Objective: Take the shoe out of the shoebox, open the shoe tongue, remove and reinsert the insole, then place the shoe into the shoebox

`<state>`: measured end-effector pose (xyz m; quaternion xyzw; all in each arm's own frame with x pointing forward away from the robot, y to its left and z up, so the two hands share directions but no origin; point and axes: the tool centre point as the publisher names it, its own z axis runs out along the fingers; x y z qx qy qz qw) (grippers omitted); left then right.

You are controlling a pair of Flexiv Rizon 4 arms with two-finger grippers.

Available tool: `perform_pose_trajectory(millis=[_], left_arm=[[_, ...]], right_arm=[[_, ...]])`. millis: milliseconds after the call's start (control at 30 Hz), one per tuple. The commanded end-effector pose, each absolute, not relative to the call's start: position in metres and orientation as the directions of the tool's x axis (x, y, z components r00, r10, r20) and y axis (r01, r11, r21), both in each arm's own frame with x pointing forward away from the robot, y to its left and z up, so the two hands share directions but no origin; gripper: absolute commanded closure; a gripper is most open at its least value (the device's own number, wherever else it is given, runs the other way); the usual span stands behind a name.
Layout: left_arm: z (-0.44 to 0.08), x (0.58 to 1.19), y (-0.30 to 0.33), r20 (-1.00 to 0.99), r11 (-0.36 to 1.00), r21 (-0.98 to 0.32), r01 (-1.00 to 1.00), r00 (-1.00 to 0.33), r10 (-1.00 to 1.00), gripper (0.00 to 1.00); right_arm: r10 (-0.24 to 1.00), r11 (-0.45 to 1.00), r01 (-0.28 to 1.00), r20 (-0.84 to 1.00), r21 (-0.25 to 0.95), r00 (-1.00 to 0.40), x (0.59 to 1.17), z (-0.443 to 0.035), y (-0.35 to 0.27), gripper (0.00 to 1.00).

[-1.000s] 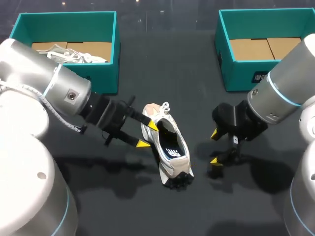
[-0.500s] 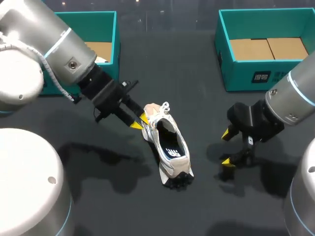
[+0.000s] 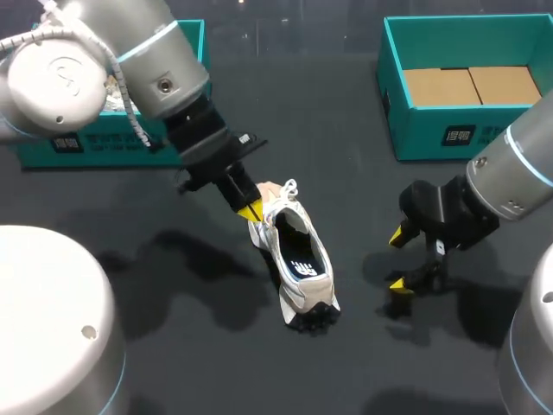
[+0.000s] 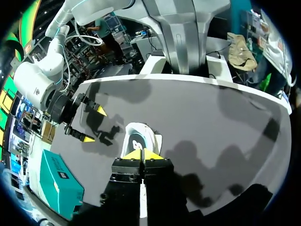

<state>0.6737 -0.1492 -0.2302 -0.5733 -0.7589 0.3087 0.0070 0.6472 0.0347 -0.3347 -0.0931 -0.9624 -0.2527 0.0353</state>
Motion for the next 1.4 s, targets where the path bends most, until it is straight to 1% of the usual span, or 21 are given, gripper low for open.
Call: perform_pose_trajectory(millis=[33, 300, 333, 533, 600, 867, 1200, 1400], left_arm=[[-0.251, 0.683, -0.176, -0.134, 0.065, -0.478, 0.876, -0.146, 0.980, 1.00], [-0.251, 0.683, -0.176, -0.134, 0.065, -0.478, 0.876, -0.146, 0.980, 1.00], [-0.258, 0.680, -0.179, -0.111, 0.049, -0.470, 0.881, -0.115, 0.987, 1.00], [-0.289, 0.665, -0.194, -0.075, 0.006, -0.482, 0.876, -0.048, 0.996, 1.00], [-0.290, 0.659, -0.193, -0.061, -0.023, -0.467, 0.884, -0.007, 0.998, 1.00], [-0.290, 0.659, -0.193, -0.061, -0.023, -0.467, 0.884, -0.007, 0.998, 1.00], [-0.325, 0.649, -0.195, 0.006, -0.023, -0.462, 0.886, 0.029, 1.000, 1.00], [-0.342, 0.649, -0.199, 0.024, -0.008, -0.466, 0.885, 0.022, 0.999, 1.00]], right_arm=[[0.162, 0.856, 0.197, 0.113, 0.478, -0.980, 0.646, -0.335, 0.035, 0.00], [0.162, 0.856, 0.197, 0.113, 0.478, -0.980, 0.646, -0.335, 0.035, 0.00], [0.162, 0.856, 0.197, 0.113, 0.478, -0.980, 0.646, -0.335, 0.035, 0.00], [0.162, 0.856, 0.197, 0.113, 0.478, -0.980, 0.646, -0.335, 0.035, 0.00], [0.162, 0.856, 0.197, 0.113, 0.478, -0.980, 0.646, -0.335, 0.035, 0.00], [0.162, 0.856, 0.197, 0.113, 0.478, -0.980, 0.646, -0.335, 0.035, 0.00], [0.162, 0.856, 0.197, 0.113, 0.478, -0.980, 0.646, -0.335, 0.035, 0.00], [0.162, 0.856, 0.197, 0.113, 0.478, -0.980, 0.646, -0.335, 0.035, 0.00]])
